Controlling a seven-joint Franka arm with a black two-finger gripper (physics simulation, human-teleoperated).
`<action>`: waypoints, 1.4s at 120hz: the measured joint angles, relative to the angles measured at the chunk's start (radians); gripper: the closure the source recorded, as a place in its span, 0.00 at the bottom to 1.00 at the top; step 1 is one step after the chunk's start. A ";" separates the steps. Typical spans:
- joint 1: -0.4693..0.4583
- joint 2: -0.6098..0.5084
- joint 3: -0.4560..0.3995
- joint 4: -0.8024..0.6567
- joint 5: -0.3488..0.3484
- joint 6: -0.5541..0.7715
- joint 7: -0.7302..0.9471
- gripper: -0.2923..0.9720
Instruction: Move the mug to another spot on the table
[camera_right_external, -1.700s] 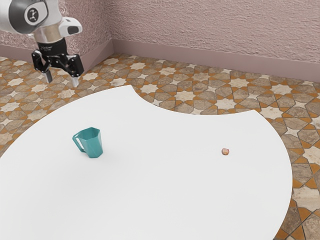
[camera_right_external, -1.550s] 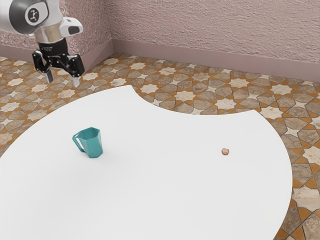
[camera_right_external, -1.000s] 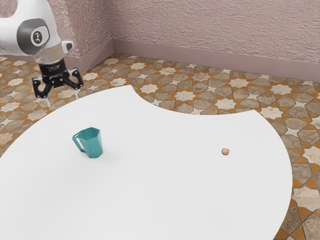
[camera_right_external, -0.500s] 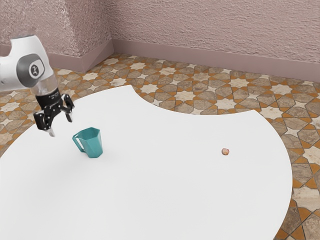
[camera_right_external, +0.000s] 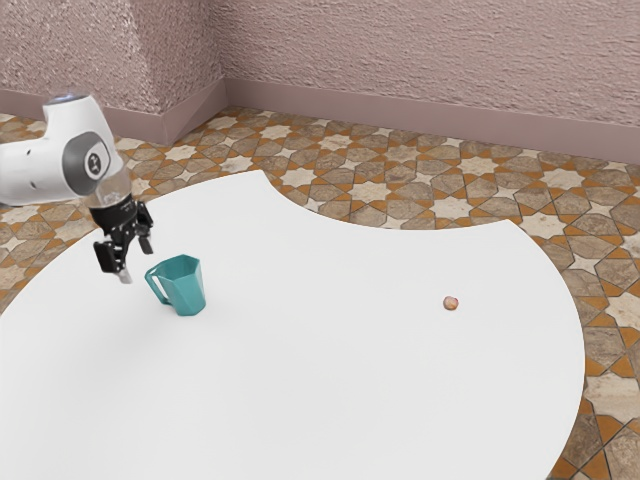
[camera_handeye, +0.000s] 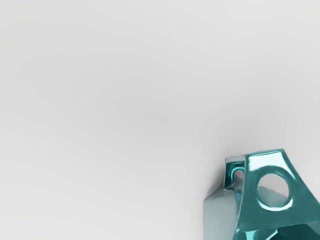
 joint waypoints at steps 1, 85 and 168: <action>0.001 0.003 0.000 0.001 -0.003 0.001 -0.001 0.23; 0.082 0.160 -0.014 0.088 -0.148 0.076 0.034 0.23; 0.089 0.227 -0.017 0.087 -0.391 0.155 0.159 0.23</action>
